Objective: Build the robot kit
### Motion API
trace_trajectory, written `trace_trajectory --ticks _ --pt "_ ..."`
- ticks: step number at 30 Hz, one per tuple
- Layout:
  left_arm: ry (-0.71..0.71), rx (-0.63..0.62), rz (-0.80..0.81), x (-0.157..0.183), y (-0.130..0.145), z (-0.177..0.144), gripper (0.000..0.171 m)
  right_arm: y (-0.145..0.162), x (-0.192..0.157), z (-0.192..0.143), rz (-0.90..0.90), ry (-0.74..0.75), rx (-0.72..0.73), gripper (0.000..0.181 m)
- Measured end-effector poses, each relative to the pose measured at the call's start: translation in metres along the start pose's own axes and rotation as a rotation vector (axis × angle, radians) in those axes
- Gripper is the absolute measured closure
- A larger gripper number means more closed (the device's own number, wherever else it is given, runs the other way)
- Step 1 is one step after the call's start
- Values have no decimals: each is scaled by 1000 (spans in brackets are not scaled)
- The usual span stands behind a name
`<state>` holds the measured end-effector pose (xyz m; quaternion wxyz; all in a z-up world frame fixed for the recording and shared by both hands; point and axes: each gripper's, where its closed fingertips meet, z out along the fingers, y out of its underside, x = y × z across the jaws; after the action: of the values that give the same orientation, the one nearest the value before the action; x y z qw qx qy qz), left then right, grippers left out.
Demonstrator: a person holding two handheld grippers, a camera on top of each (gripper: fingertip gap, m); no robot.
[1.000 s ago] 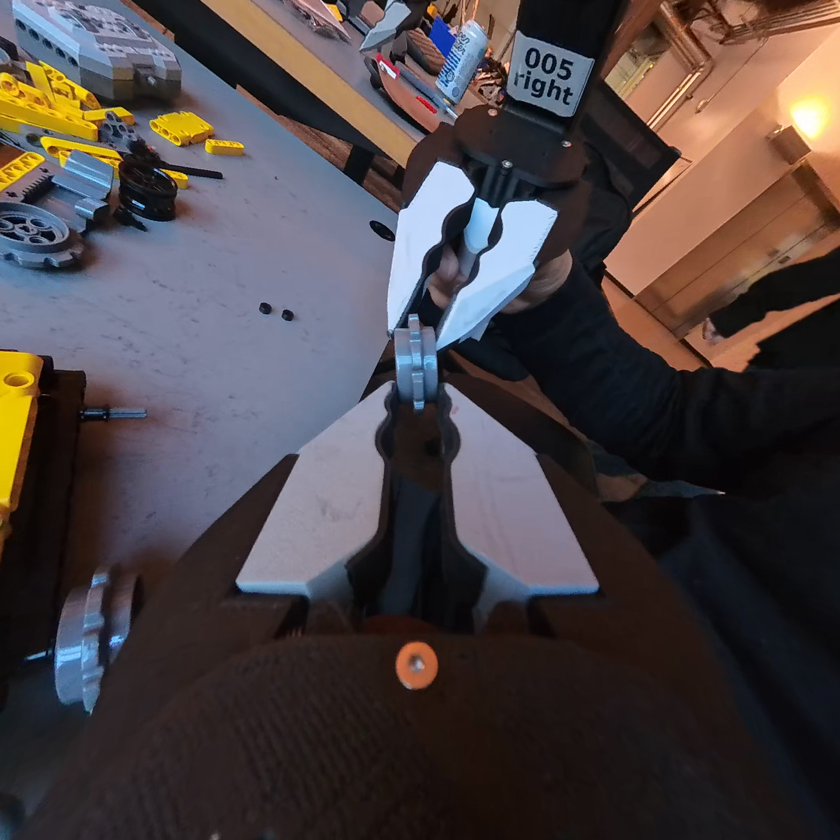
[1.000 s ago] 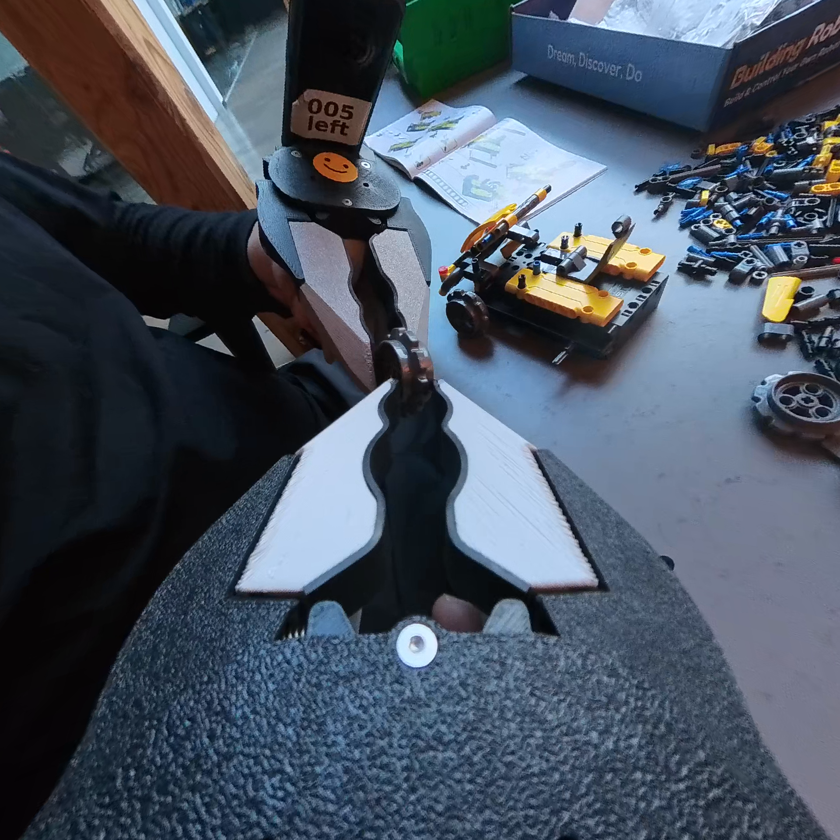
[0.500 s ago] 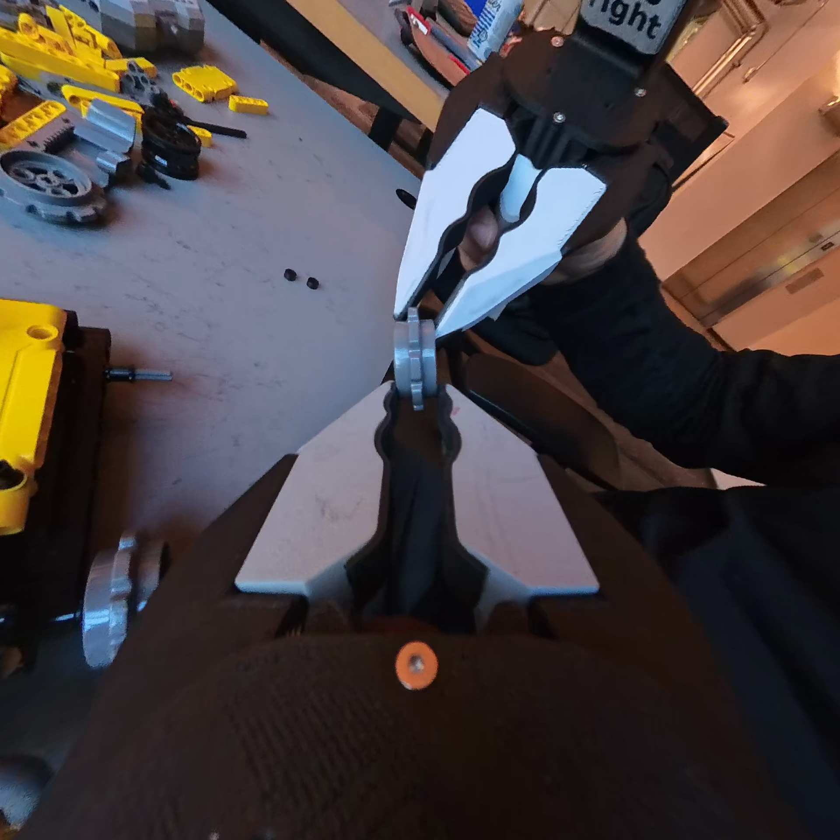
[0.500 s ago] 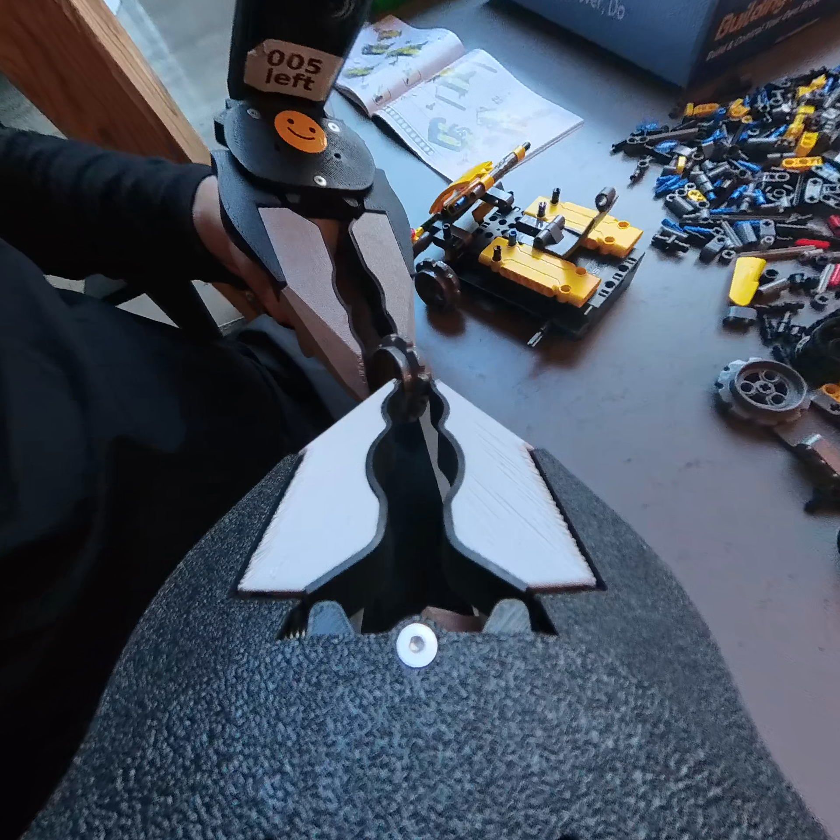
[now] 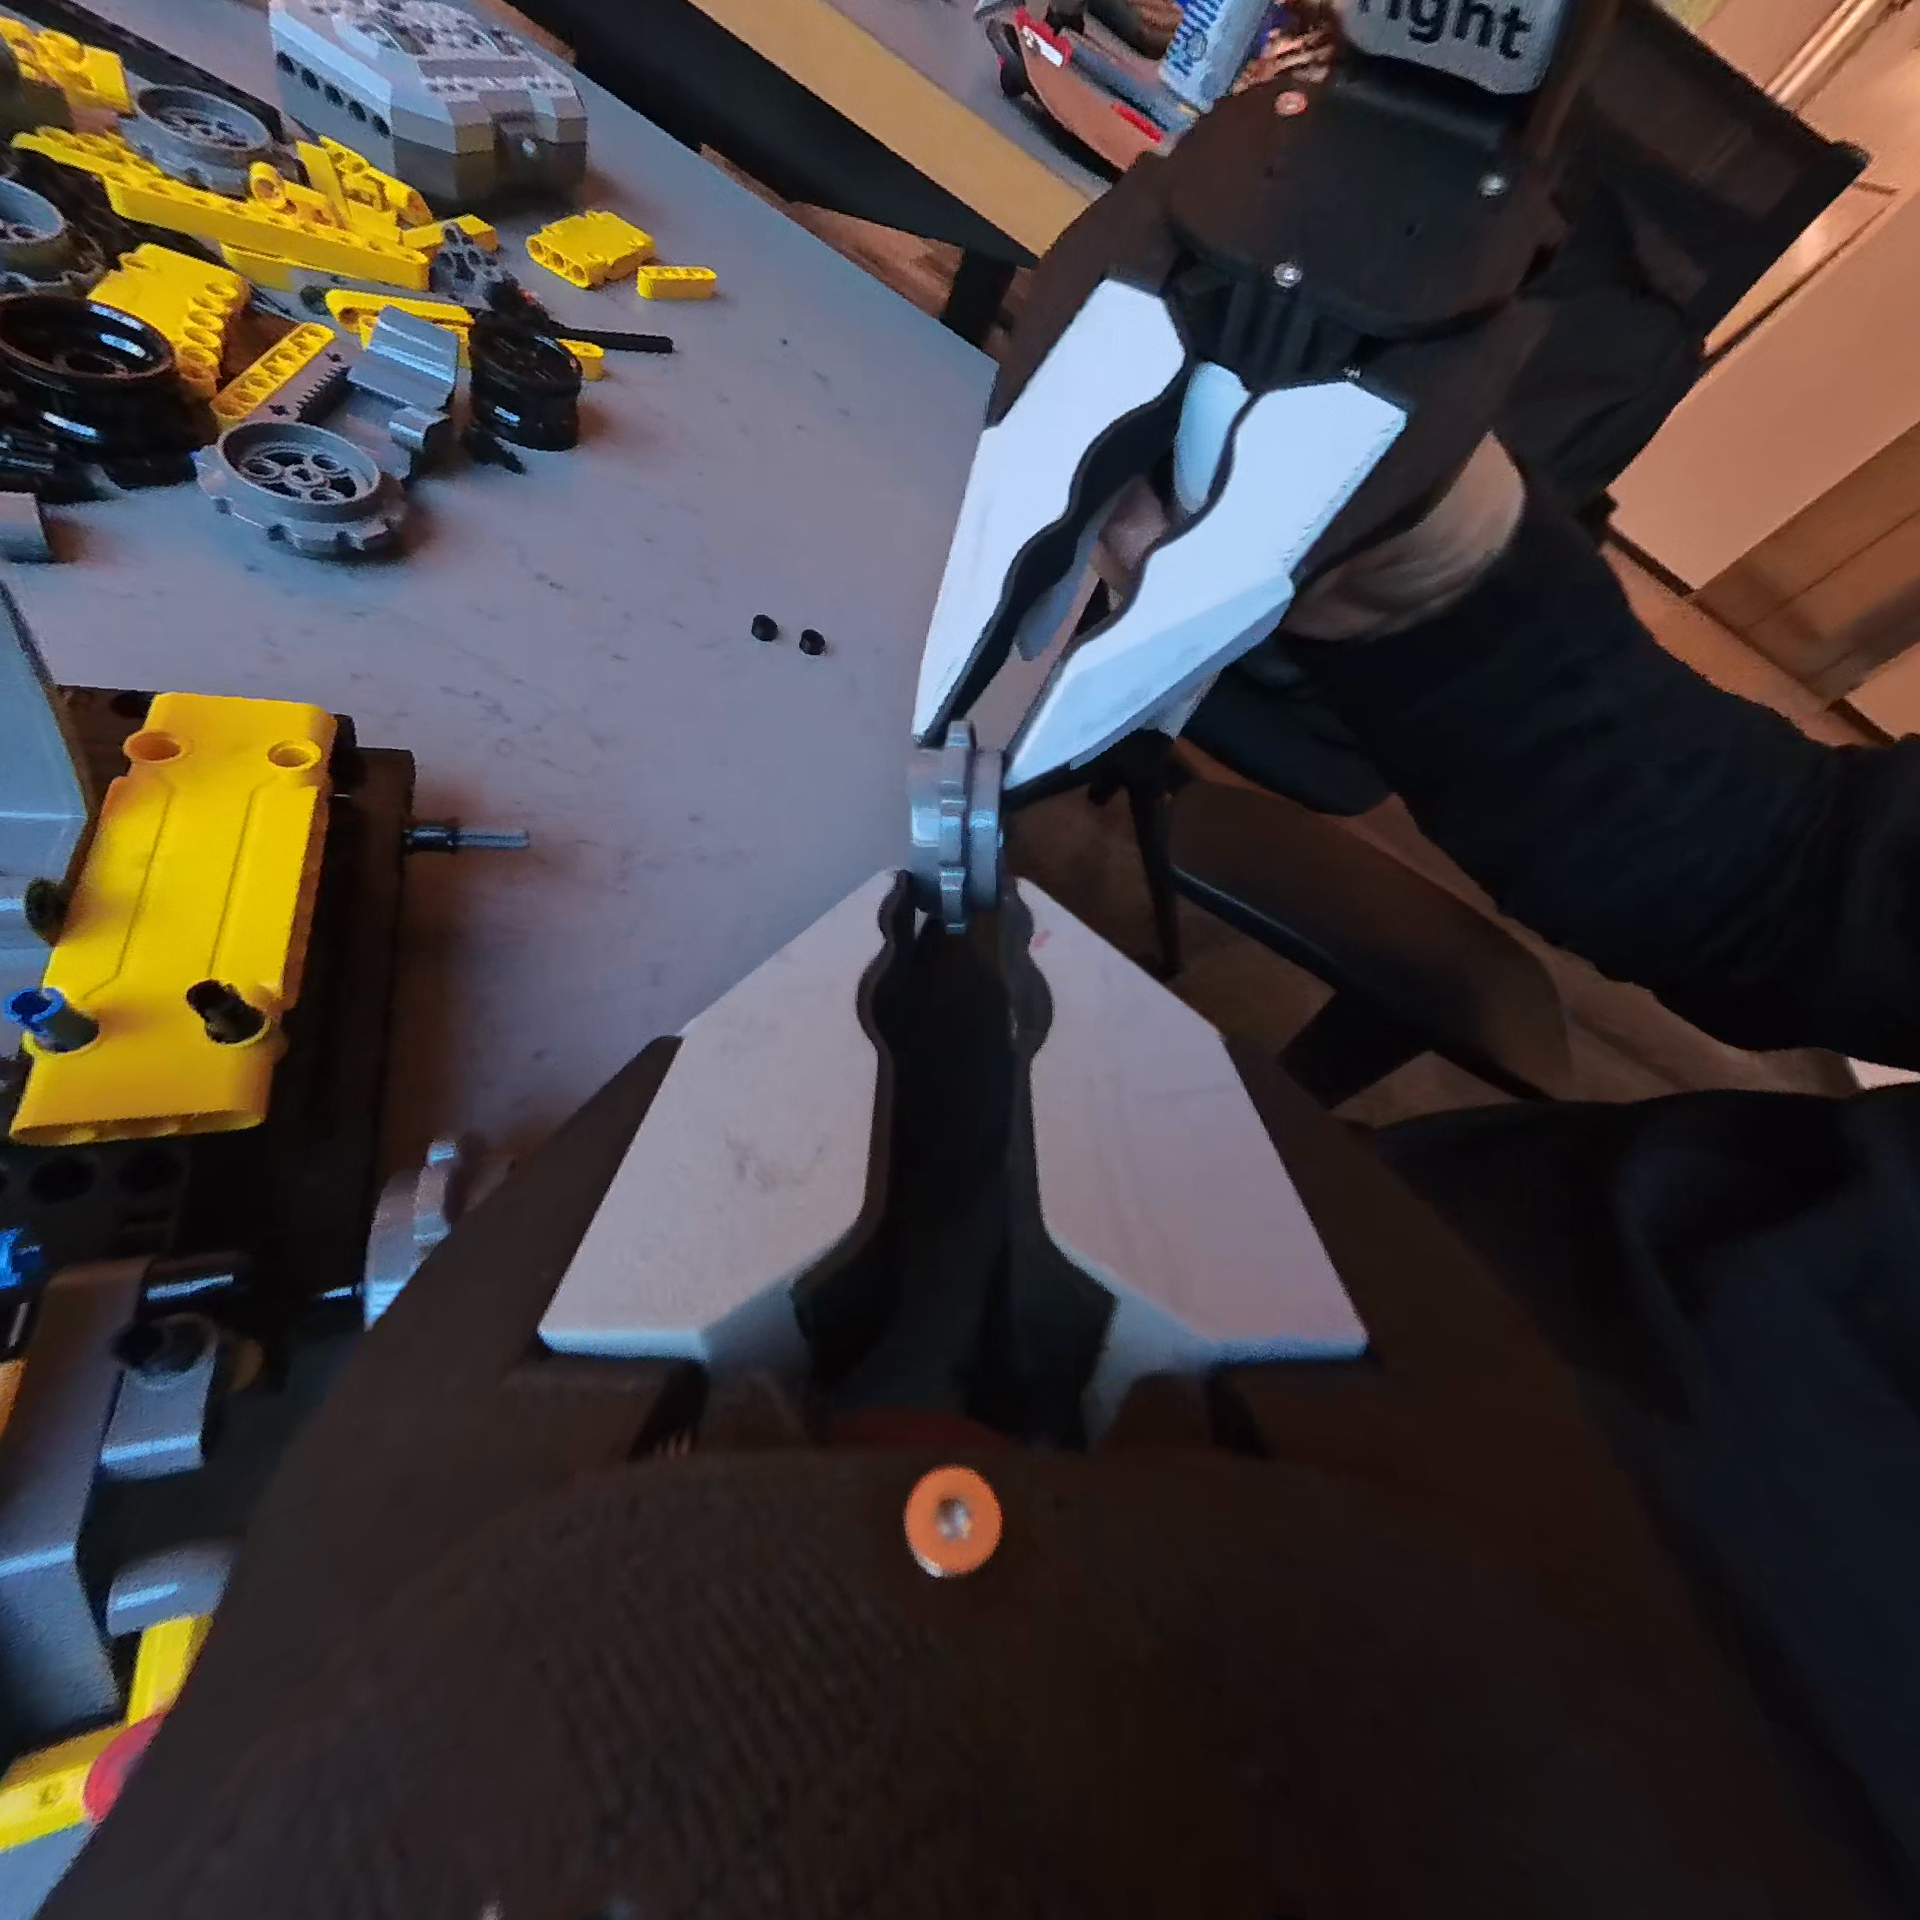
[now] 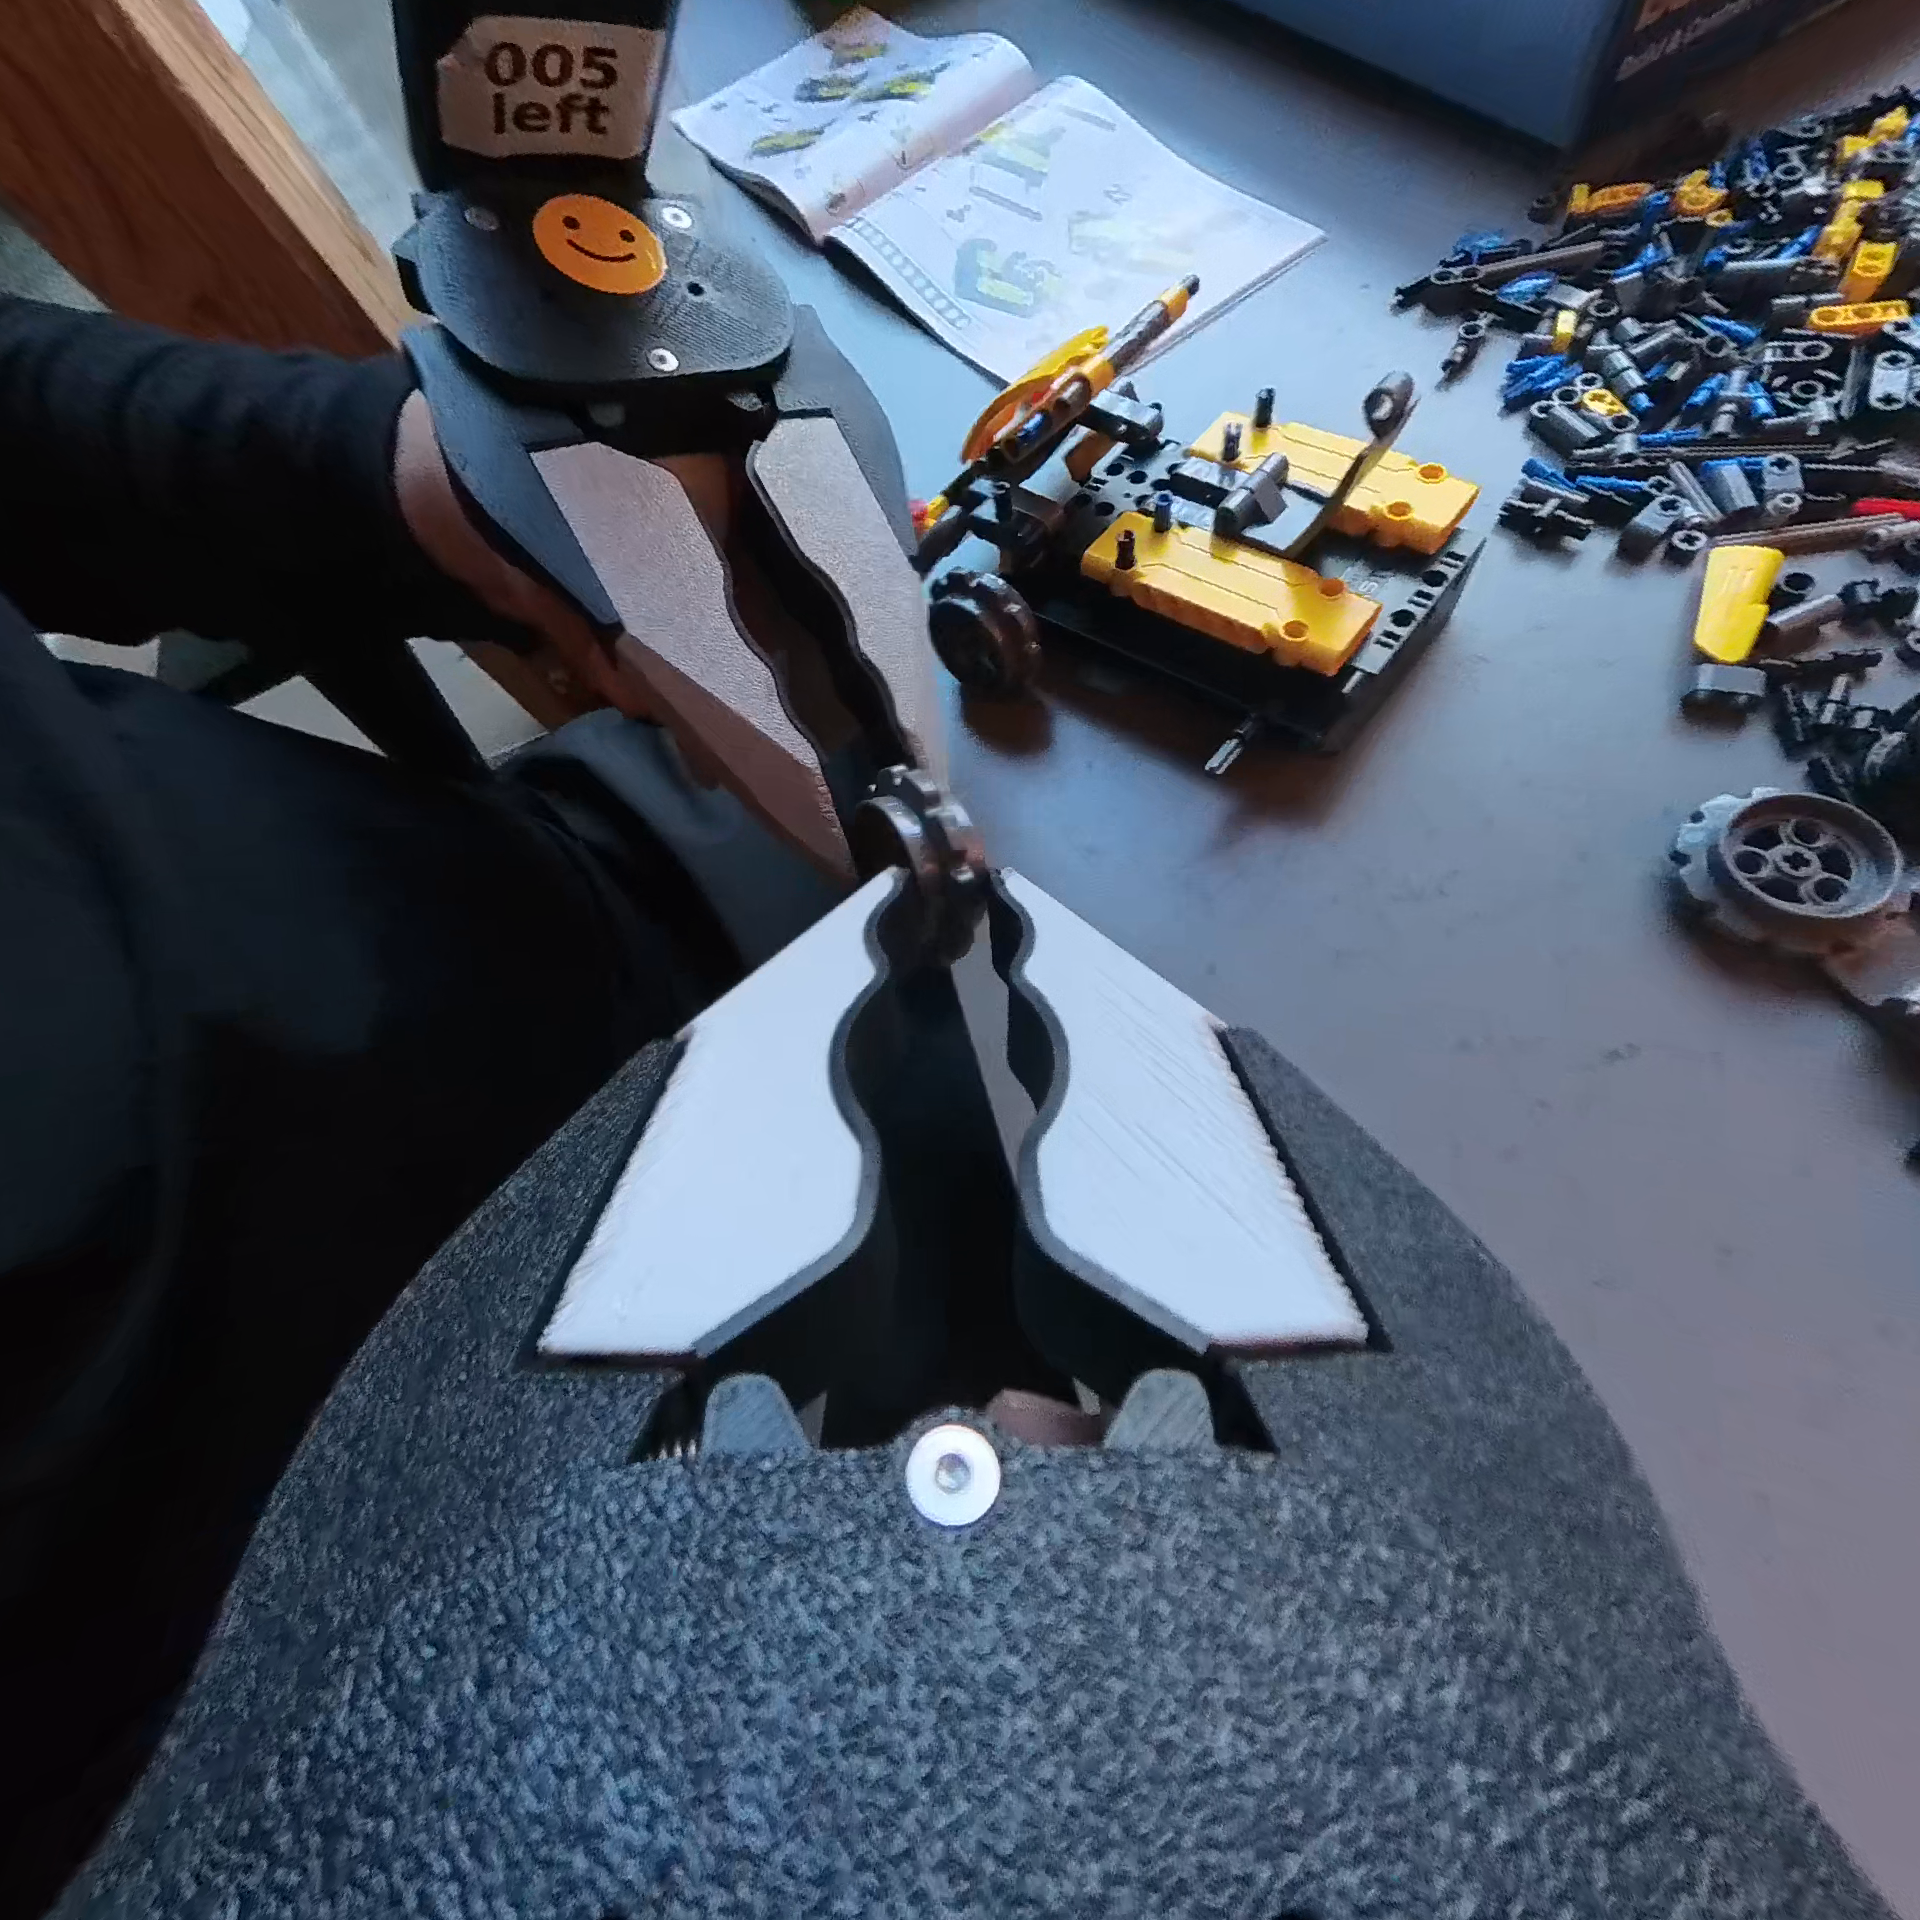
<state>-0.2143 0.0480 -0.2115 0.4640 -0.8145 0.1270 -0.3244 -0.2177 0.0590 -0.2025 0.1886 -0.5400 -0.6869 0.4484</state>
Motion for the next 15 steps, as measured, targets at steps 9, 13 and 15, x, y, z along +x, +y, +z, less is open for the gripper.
trace_trajectory --ticks 9,13,15 --pt "-36 -26 22 -4 2 -9 150 -4 3 4 -73 13 42 168" --pt "-266 -59 86 -27 -9 -41 107 -8 15 0 -96 78 93 168" --pt "-402 -30 142 -41 -27 -63 94 -9 19 -1 -109 108 118 168"
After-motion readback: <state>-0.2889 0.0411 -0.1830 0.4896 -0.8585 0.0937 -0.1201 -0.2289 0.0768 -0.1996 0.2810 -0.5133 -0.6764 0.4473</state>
